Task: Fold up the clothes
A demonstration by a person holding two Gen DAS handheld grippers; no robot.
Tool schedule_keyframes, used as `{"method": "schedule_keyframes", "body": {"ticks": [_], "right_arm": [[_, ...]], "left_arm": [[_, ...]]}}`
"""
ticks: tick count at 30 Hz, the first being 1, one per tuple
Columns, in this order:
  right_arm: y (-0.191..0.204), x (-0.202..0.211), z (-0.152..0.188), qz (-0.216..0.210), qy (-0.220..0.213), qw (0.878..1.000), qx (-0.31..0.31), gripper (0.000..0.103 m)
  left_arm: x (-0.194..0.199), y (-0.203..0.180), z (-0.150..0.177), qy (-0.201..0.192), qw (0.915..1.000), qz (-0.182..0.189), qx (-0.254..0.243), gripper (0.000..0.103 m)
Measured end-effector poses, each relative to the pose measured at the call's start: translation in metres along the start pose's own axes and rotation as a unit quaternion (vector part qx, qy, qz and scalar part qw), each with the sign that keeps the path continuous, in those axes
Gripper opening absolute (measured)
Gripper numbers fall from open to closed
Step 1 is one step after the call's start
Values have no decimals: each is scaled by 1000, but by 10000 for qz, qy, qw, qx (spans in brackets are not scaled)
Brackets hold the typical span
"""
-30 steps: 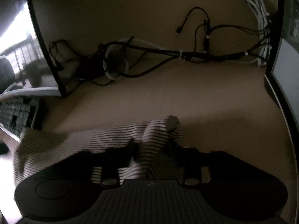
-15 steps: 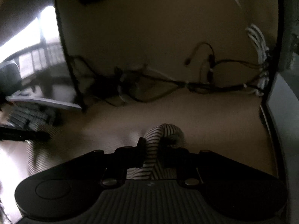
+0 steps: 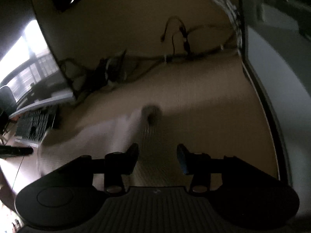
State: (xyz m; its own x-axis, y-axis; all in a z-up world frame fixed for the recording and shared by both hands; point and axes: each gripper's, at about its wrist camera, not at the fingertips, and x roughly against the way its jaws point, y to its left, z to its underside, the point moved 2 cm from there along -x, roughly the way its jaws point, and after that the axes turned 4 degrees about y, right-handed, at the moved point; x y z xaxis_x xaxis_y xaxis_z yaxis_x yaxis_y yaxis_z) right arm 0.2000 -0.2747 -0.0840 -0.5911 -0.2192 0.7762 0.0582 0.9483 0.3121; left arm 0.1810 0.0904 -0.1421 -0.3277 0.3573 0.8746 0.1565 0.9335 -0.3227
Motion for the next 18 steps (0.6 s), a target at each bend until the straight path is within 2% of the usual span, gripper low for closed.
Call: {"method": "schedule_keyframes", "body": {"ticks": [2,4,6,7,8,10,12,15,16,18], "right_arm": [[6,4,9,62,115,9999,-28,43],[13,10,15,96,187,9998,-12,43],[16,20,11,-149,253,9994,-157,43],[17,25,8,-295,292,9988,-263,46],[16,28,4,-513,388,9967,-493,51],[11,21,-1,-996,717,9854,-1182,72],[7,10,-4,-1399,1051,9669,-1859,73],[9,-12,1,-1706,1508,9379,-2617,73],[17,-14,0,-1691,1516,9423,-2460,73],[39,-8,-7,-1502,1300,9674,-1570,73]], "left_arm": [[-10,-7,11,253,9997,32,33,65],[-3,-8,10,277,9994,123,163,67],[6,-7,3,310,9982,322,388,74],[11,-5,-4,338,9970,420,555,81],[11,-3,-10,359,9958,436,716,83],[8,-6,-23,406,9945,283,921,85],[2,-12,-29,573,9932,98,1007,85],[-6,-26,-28,622,9947,34,823,85],[-5,-34,-25,500,9971,-68,573,85],[-1,-49,-16,214,9994,-228,-157,87]]}}
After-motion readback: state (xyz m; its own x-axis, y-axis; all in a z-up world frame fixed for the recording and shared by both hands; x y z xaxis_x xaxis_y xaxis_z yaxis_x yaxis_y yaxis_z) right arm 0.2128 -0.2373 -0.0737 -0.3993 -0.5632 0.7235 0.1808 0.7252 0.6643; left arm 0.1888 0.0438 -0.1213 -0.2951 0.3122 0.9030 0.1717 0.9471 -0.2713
